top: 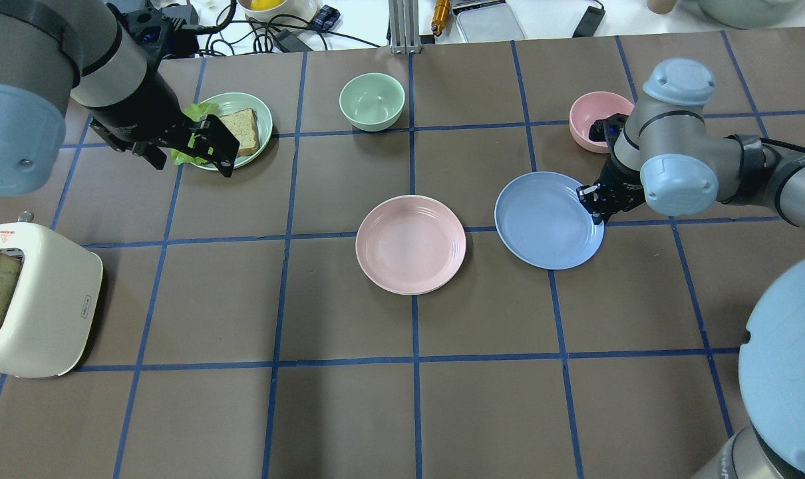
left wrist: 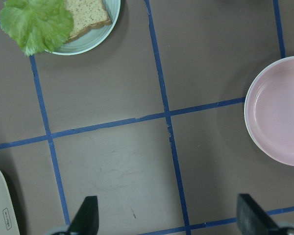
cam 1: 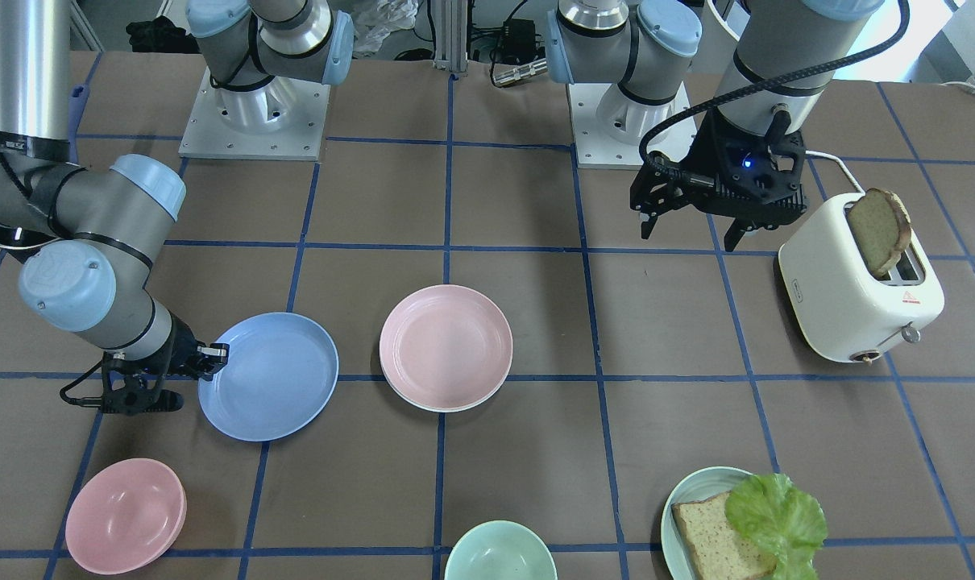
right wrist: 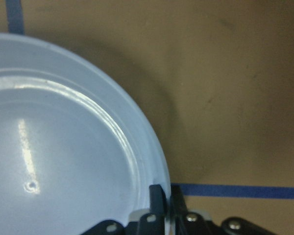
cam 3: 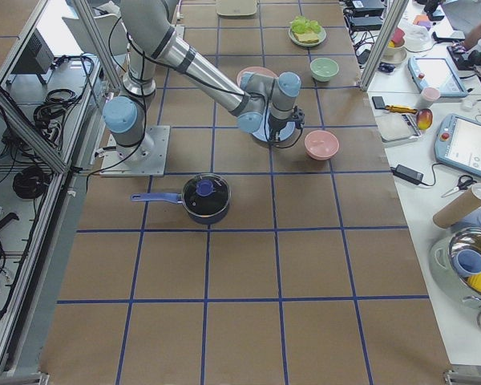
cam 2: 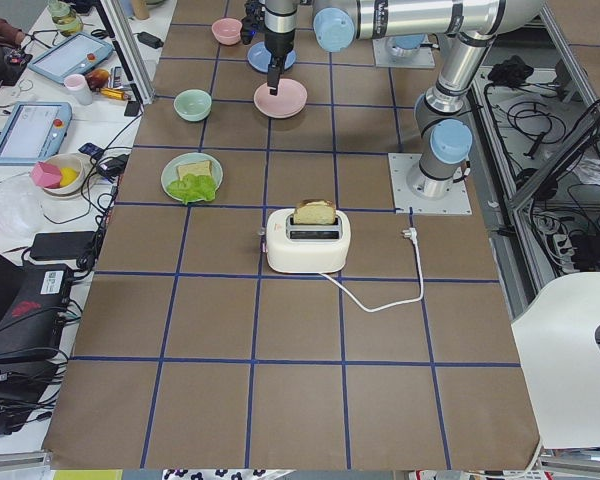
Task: Stack three plates with pink and blue
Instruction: 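Grasp the light blue plate's rim with the right gripper, then carry the light blue plate with the right gripper over the pink plate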
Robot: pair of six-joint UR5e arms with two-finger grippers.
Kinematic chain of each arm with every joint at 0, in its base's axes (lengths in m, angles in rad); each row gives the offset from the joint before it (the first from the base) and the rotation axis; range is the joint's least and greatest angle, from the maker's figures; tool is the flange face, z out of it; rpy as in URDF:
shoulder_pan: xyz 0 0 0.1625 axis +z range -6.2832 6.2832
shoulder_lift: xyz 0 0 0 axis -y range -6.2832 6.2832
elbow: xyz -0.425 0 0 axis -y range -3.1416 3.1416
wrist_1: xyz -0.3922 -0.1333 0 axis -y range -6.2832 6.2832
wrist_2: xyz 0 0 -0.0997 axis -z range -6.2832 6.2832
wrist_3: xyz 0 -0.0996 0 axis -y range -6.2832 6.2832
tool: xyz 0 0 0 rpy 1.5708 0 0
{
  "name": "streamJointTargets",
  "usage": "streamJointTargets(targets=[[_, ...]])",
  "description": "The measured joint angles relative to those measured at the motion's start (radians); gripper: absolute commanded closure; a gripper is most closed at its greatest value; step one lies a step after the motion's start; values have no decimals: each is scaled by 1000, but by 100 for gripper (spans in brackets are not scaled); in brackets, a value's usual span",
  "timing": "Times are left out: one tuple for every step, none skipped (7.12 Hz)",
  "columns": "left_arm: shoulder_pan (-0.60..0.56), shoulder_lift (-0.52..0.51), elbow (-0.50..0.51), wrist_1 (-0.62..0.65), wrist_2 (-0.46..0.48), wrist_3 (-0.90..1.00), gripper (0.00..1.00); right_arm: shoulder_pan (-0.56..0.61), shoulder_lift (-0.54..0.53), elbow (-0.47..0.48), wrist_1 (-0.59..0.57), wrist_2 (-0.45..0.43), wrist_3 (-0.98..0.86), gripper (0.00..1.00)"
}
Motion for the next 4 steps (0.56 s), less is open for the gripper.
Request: streamJointTargets(targets=[[0,7,-11,3,5,1,0,-1,-3,-3,0,0,0,100],[0,17,-17,4,19,1,0,0,-19,-13,4,3,1,100],[-2,29,-20,4,30,0,0,4,-46,-33,24,25,5,100],[-3,41,-20,3,35,0,0,12,-66,-67,68,63,19,100]])
